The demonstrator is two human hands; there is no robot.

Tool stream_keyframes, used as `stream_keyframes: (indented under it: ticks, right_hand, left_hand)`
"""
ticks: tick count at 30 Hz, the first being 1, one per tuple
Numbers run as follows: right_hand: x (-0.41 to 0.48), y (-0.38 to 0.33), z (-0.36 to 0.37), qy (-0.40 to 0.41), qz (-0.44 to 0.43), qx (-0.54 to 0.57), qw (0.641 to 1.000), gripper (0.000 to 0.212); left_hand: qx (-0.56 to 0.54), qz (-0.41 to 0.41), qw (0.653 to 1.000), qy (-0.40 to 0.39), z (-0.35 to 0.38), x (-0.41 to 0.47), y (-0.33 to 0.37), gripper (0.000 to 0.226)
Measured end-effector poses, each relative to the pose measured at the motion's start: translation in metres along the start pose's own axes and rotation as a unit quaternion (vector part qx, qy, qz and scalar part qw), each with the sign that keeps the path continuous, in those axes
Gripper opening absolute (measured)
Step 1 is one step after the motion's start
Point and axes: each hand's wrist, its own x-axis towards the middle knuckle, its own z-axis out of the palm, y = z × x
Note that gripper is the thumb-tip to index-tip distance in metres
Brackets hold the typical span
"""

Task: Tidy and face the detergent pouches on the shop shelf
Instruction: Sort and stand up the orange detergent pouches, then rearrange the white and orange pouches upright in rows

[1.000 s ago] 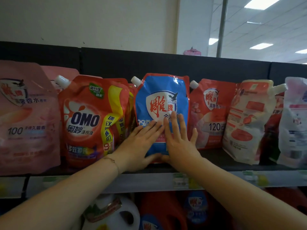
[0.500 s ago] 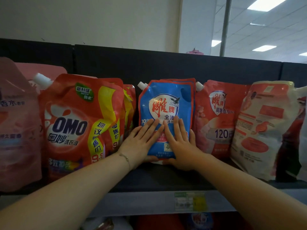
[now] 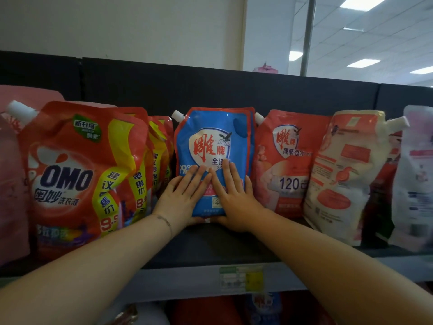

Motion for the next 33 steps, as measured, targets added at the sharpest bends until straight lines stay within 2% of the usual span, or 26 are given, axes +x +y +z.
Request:
stream_keyframes:
  ticks: [2, 4, 8, 10, 12, 14, 16, 19, 21, 24, 26, 27, 28, 30, 31, 33]
  right_hand:
    - [-0.005, -0.001, -0.009, -0.019, -0.014, 0.000, 1.000, 0.113]
    - [-0.013, 0.003, -0.017, -0.019, -0.033, -0.012, 0.999, 0.110]
    - [-0.044, 0.017, -0.038, 0.023, -0.083, -0.004, 0.996, 0.083]
    - [-0.063, 0.027, -0.046, 0.031, -0.103, 0.002, 0.994, 0.067]
    - [-0.081, 0.040, -0.048, 0.040, -0.115, -0.011, 0.992, 0.052]
    - [-0.101, 0.055, -0.050, 0.062, -0.107, -0.013, 0.992, 0.037]
    - [-0.122, 0.071, -0.053, 0.085, -0.080, -0.004, 0.993, 0.031]
    - [-0.149, 0.095, -0.055, 0.118, -0.062, 0.006, 0.991, 0.033]
    - [-0.166, 0.112, -0.055, 0.137, -0.048, 0.009, 0.989, 0.024]
    - [-0.191, 0.137, -0.054, 0.120, -0.008, 0.000, 0.993, 0.024]
    - [-0.207, 0.152, -0.053, 0.145, 0.011, -0.008, 0.989, 0.020]
    - [-0.213, 0.159, -0.051, 0.166, 0.030, -0.012, 0.986, 0.017]
    - [-0.219, 0.165, -0.050, 0.198, 0.052, -0.012, 0.979, 0.016]
    - [-0.227, 0.174, -0.048, 0.251, 0.115, -0.019, 0.961, 0.015]
    - [-0.228, 0.178, -0.047, 0.262, 0.162, -0.021, 0.951, 0.026]
    - [-0.227, 0.182, -0.044, 0.250, 0.274, 0.013, 0.929, 0.064]
  left_hand:
    - [0.044, 0.008, 0.997, -0.065, -0.014, -0.001, 0.001, 0.109]
    - [0.077, 0.000, 0.992, -0.101, -0.028, -0.003, 0.008, 0.108]
    - [0.080, -0.027, 0.990, -0.113, -0.053, -0.013, 0.027, 0.105]
    - [0.043, -0.050, 0.994, -0.092, -0.070, -0.018, 0.039, 0.095]
    - [-0.018, -0.072, 0.996, -0.038, -0.088, -0.018, 0.053, 0.070]
    - [-0.079, -0.061, 0.995, 0.031, -0.102, -0.011, 0.071, 0.048]
    - [-0.127, -0.031, 0.990, 0.059, -0.114, -0.003, 0.097, 0.044]
    - [-0.235, -0.031, 0.970, 0.059, -0.121, 0.016, 0.142, 0.054]
    - [-0.342, -0.053, 0.938, 0.001, -0.118, 0.032, 0.170, 0.077]
    - [-0.513, -0.078, 0.851, -0.080, -0.118, 0.053, 0.205, 0.119]
    - [-0.618, -0.114, 0.773, -0.082, -0.122, 0.064, 0.226, 0.131]
    - [-0.644, -0.132, 0.749, -0.081, -0.125, 0.068, 0.236, 0.134]
    - [-0.642, -0.142, 0.749, -0.081, -0.129, 0.070, 0.246, 0.136]
    - [-0.594, -0.164, 0.784, -0.070, -0.131, 0.073, 0.261, 0.134]
    - [-0.583, -0.182, 0.790, -0.055, -0.130, 0.074, 0.265, 0.130]
    - [-0.593, -0.198, 0.780, -0.027, -0.126, 0.076, 0.267, 0.116]
